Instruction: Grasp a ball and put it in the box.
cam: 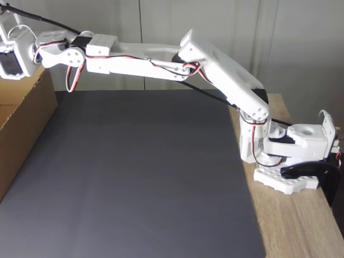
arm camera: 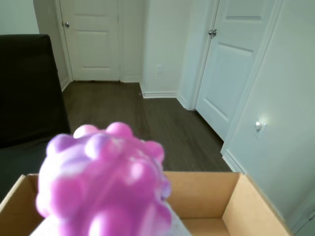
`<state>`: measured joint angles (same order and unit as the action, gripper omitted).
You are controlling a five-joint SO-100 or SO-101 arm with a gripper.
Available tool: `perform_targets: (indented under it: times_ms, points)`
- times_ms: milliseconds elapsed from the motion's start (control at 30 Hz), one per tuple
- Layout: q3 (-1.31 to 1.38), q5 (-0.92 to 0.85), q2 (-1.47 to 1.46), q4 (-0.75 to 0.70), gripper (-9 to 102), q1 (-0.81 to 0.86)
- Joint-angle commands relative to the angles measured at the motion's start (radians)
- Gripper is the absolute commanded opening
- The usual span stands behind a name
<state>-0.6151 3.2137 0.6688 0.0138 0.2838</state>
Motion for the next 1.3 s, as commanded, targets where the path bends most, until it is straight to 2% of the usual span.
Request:
perform_targets:
  times_ms: [0, 200, 467, 533, 633, 867, 900, 933, 1267]
  points:
    - [0.061, 0.008, 0.018, -0.003, 25, 0.009]
    - [0.061, 0.005, 0.018, -0.066, 34, 0.017]
    - [0.061, 0.009, 0.031, -0.117, 36, 0.021]
    - [0.061, 0.011, 0.046, -0.161, 33, 0.020]
    - [0.061, -0.003, 0.089, -0.295, 25, 0.018]
    - [0.061, -0.002, 0.183, -0.560, 14, 0.015]
    - [0.061, -0.006, 0.196, -0.600, 10, 0.011]
    - [0.061, -0.006, 0.210, -0.641, 1, 0.009]
    - [0.048, 0.040, 0.374, -0.931, 0, -0.003]
